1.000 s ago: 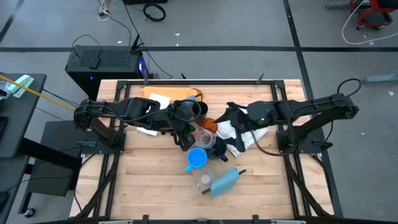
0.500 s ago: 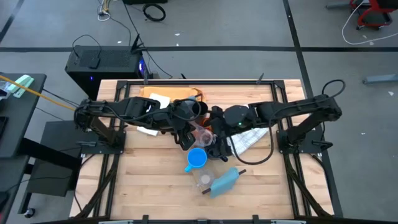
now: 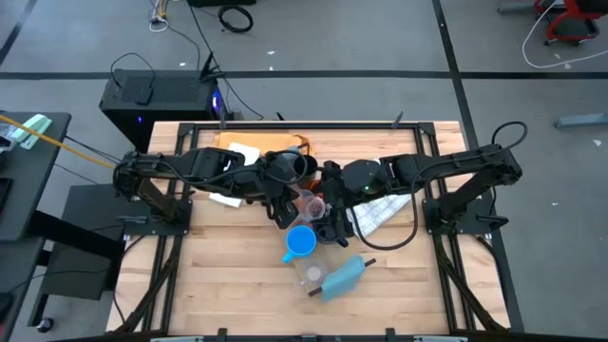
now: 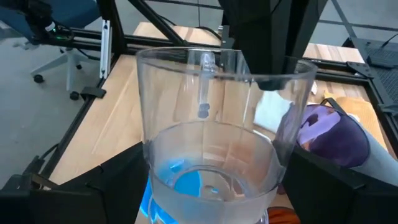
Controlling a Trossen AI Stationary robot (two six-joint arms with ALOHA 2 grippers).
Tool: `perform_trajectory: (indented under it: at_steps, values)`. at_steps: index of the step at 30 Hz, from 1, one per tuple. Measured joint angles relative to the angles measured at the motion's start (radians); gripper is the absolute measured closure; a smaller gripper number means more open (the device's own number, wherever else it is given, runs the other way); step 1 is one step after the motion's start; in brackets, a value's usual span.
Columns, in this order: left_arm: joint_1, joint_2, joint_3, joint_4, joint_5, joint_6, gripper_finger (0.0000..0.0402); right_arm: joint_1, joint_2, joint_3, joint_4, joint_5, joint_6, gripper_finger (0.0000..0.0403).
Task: Stack small to large cups/mugs on shelf
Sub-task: Put the transparent mug on the shelf
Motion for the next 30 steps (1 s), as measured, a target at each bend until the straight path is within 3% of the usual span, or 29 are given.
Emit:
perform_trajectory:
  at_steps: [7,15,23,30]
  values:
    - [0.000,0.000,0.000,-0.002,-0.001,0.013,0.0394,0.000,0.000,0.000,-0.001,0.001,0.019,0.0070]
    - [0.000,0.000,0.000,0.001,0.000,0.018,0.0367,0.000,0.000,0.000,-0.004,0.002,0.014,0.0050]
    - [0.000,0.000,0.000,0.002,0.000,0.019,0.0394,0.000,0.000,0.000,-0.004,0.008,0.016,0.0059]
    - [0.000,0.000,0.000,0.001,0.000,0.019,0.0366,0.000,0.000,0.000,-0.005,0.008,0.016,0.0074]
